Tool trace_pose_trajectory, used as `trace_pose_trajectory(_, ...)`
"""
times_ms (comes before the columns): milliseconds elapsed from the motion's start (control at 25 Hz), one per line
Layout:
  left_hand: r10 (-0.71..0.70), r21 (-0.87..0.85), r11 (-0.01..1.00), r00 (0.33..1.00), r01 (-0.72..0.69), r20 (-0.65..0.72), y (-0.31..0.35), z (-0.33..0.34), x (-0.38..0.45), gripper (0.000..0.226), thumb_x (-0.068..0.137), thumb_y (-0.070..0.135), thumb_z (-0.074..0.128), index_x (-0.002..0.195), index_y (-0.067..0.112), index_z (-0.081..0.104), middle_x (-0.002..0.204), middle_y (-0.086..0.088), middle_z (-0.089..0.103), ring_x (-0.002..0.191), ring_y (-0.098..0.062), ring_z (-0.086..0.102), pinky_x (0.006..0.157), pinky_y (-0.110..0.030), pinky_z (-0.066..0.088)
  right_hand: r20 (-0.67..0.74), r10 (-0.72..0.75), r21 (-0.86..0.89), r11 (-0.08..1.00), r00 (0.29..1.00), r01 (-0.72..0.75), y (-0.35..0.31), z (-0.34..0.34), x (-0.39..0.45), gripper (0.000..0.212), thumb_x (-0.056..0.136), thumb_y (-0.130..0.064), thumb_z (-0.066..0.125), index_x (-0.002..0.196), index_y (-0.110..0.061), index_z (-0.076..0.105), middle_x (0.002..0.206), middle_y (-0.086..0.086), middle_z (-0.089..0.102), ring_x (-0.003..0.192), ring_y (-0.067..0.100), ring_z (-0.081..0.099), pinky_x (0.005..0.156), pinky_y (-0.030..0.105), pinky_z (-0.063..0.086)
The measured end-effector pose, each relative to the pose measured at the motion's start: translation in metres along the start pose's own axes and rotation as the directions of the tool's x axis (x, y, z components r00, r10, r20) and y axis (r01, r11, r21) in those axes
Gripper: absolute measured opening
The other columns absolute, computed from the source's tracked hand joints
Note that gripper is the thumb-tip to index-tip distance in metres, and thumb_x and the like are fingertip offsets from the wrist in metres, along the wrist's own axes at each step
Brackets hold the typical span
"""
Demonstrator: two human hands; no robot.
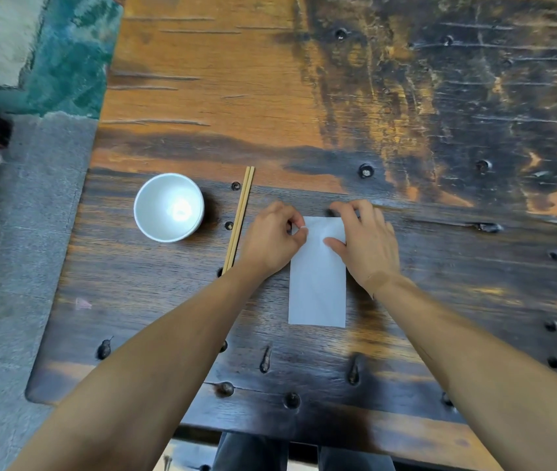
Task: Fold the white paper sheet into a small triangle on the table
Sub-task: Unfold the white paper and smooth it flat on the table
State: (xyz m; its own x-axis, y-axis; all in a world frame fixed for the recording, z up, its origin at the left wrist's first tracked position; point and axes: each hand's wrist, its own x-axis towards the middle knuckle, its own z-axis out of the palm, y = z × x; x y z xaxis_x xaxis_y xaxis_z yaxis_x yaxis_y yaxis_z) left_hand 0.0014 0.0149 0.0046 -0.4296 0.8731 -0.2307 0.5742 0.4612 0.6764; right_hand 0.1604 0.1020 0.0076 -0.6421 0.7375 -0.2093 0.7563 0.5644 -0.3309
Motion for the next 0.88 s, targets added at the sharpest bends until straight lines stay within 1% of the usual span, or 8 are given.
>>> trace_pose_trajectory(120, -0.058, -0.036, 0.998, 0.997, 0.060, 0.047, 0.003, 0.001, -0.003, 0.008, 0.085, 0.024, 0.069, 0.081, 0.024, 0.062, 0.081, 0.008, 0.063, 0.071, -0.007, 0.057, 0.068, -0.034, 0.054, -0.035, 0.011, -0.019, 1.000, 0.999, -0.012, -0.001, 0.000, 0.000, 0.050, 0.082, -0.032, 0.076, 0.123, -0.020, 0.051, 0.119, 0.005, 0.049, 0.109, 0.028, 0.047, 0.085, 0.040, 0.040)
trace_pose_trajectory(200, -0.090, -0.069, 0.993, 0.994, 0.094, 0.066, 0.003, 0.001, -0.005, 0.007, 0.085, 0.025, 0.069, 0.082, 0.025, 0.063, 0.077, 0.012, 0.064, 0.070, -0.002, 0.058, 0.068, -0.032, 0.055, -0.029, 0.014, -0.032, 0.999, 0.999, -0.015, -0.001, 0.000, 0.000, 0.051, 0.082, -0.034, 0.075, 0.125, -0.020, 0.050, 0.119, 0.005, 0.050, 0.109, 0.028, 0.047, 0.086, 0.040, 0.040)
trace_pose_trajectory(400, -0.047, -0.118, 0.991, 0.989, 0.064, 0.143, 0.004, 0.000, -0.014, 0.008, 0.084, 0.024, 0.070, 0.081, 0.026, 0.062, 0.077, 0.012, 0.067, 0.075, -0.003, 0.063, 0.072, -0.034, 0.056, 0.030, 0.012, -0.016, 1.000, 0.999, -0.011, 0.002, 0.002, 0.000, 0.057, 0.088, -0.036, 0.067, 0.139, -0.025, 0.045, 0.124, 0.004, 0.045, 0.114, 0.026, 0.043, 0.092, 0.041, 0.039)
trace_pose_trajectory(480, -0.027, -0.125, 0.991, 0.991, 0.044, 0.130, 0.006, 0.000, -0.018, 0.007, 0.084, 0.024, 0.070, 0.082, 0.025, 0.063, 0.078, 0.012, 0.067, 0.076, -0.004, 0.063, 0.073, -0.034, 0.056, 0.044, 0.002, -0.018, 1.000, 0.999, -0.002, 0.003, 0.002, -0.001, 0.053, 0.089, -0.035, 0.066, 0.138, -0.025, 0.048, 0.124, 0.004, 0.045, 0.115, 0.026, 0.042, 0.092, 0.041, 0.038)
trace_pose_trajectory(560, -0.071, -0.187, 0.978, 0.992, 0.091, 0.108, 0.009, 0.000, -0.019, 0.007, 0.085, 0.023, 0.070, 0.083, 0.022, 0.064, 0.080, 0.010, 0.067, 0.077, -0.006, 0.063, 0.072, -0.033, 0.056, -0.001, 0.010, 0.014, 1.000, 1.000, -0.010, 0.002, 0.001, -0.003, 0.048, 0.087, -0.032, 0.069, 0.131, -0.023, 0.052, 0.122, 0.004, 0.046, 0.113, 0.026, 0.044, 0.089, 0.041, 0.040)
trace_pose_trajectory(680, -0.248, -0.414, 0.866, 0.960, 0.280, 0.131, 0.020, -0.003, -0.010, 0.007, 0.087, 0.015, 0.068, 0.085, 0.014, 0.062, 0.079, -0.001, 0.065, 0.071, -0.015, 0.061, 0.070, -0.036, 0.054, -0.116, 0.093, 0.152, 0.986, 0.989, -0.075, -0.001, 0.000, -0.013, 0.032, 0.083, -0.035, 0.070, 0.102, -0.022, 0.048, 0.102, -0.001, 0.048, 0.096, 0.025, 0.051, 0.076, 0.038, 0.042)
trace_pose_trajectory(800, -0.358, -0.572, 0.697, 0.901, 0.433, 0.246, 0.034, -0.008, -0.001, 0.012, 0.086, 0.006, 0.065, 0.080, 0.013, 0.057, 0.064, 0.000, 0.059, 0.058, -0.013, 0.056, 0.059, -0.031, 0.053, 0.021, 0.153, 0.237, 0.959, 0.988, -0.153, -0.012, -0.002, -0.027, 0.046, 0.076, -0.063, 0.062, 0.094, -0.029, 0.037, 0.094, -0.010, 0.045, 0.086, 0.017, 0.050, 0.068, 0.034, 0.038)
trace_pose_trajectory(880, -0.386, -0.591, 0.642, 0.872, 0.489, 0.301, 0.043, -0.009, 0.000, 0.013, 0.085, 0.006, 0.065, 0.079, 0.013, 0.055, 0.066, -0.004, 0.060, 0.058, -0.017, 0.056, 0.057, -0.028, 0.051, 0.077, 0.210, 0.211, 0.952, 0.975, -0.222, -0.020, -0.005, -0.034, 0.059, 0.070, -0.080, 0.052, 0.093, -0.028, 0.035, 0.095, -0.011, 0.046, 0.085, 0.015, 0.049, 0.068, 0.035, 0.041)
